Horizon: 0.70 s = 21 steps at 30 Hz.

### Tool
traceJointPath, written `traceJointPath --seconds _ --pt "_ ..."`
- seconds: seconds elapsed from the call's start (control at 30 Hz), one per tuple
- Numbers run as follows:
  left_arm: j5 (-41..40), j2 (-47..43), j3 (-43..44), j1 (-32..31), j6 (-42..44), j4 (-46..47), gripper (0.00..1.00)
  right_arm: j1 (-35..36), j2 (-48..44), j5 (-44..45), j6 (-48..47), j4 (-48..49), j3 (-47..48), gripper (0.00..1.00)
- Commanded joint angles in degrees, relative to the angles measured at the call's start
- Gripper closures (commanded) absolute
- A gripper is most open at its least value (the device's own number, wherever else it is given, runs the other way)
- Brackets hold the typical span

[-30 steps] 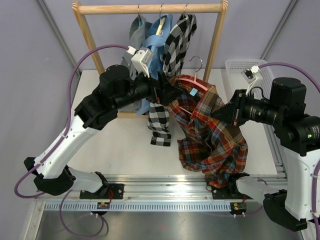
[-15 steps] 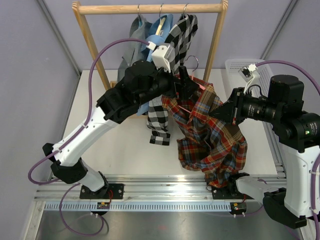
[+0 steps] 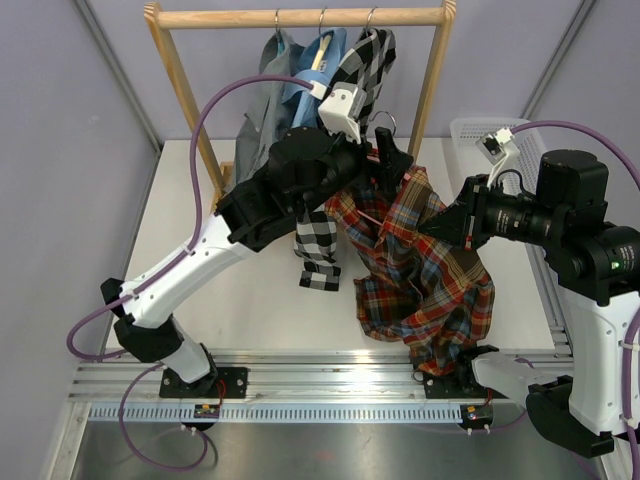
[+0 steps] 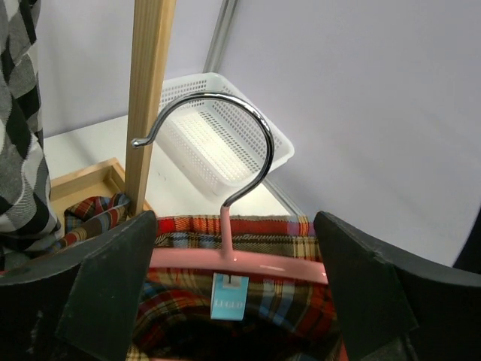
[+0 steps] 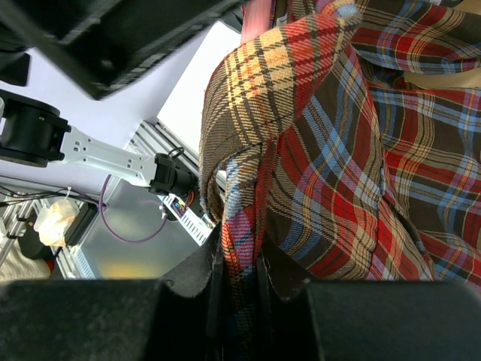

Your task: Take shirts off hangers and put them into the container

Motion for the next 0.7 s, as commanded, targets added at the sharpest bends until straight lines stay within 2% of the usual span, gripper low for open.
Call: traceJointPath --seconds 0.0,0.07,0.2,0.23,0.3,0.33,0.43,0.47,0.53,0.67 --pt "-3.18 1.43 2.45 -0.80 2.57 5.50 0.15 0.48 -0.91 -2.83 -1.31 6.03 1.37 1.00" --pt "-3.18 2.05 2.81 -0.80 2.75 5.42 0.20 0.48 -0.91 -2.92 -1.39 5.94 1.37 1.00" --pt "-3.80 1.96 2.19 -0.80 2.84 5.77 0.39 0.48 -1.09 -2.92 -1.48 5.94 1.19 1.00" --pt "-3.80 1.87 2.02 -0.80 2.93 5.86 0.47 0.48 -1.17 -2.92 -1.48 5.94 1.11 1.00" --pt "-4.32 1.44 1.23 -0.80 3.10 5.86 0.58 0.48 -1.44 -2.39 -1.48 5.85 1.10 1.00" --pt "-4.50 1.00 0.70 -0.80 3.10 6.29 0.68 0.57 -1.52 -2.30 -1.40 5.85 1.10 1.00" --pt "-5.55 -1.02 -1.84 -0.80 3.10 7.52 0.83 0.48 -2.05 -1.08 -1.40 5.50 1.28 1.00" --pt "-5.82 -1.55 -2.55 -0.80 3.02 7.79 0.94 0.48 -2.14 -0.46 -1.48 5.41 1.37 1.00" --pt "-6.43 -2.96 -4.22 -0.80 3.10 8.49 1.00 0.48 -2.31 0.59 -1.57 4.88 1.63 1.00" --pt "-7.22 -4.98 -6.07 -0.89 3.28 8.58 1.00 0.48 -2.49 6.02 -1.66 3.31 2.86 1.00"
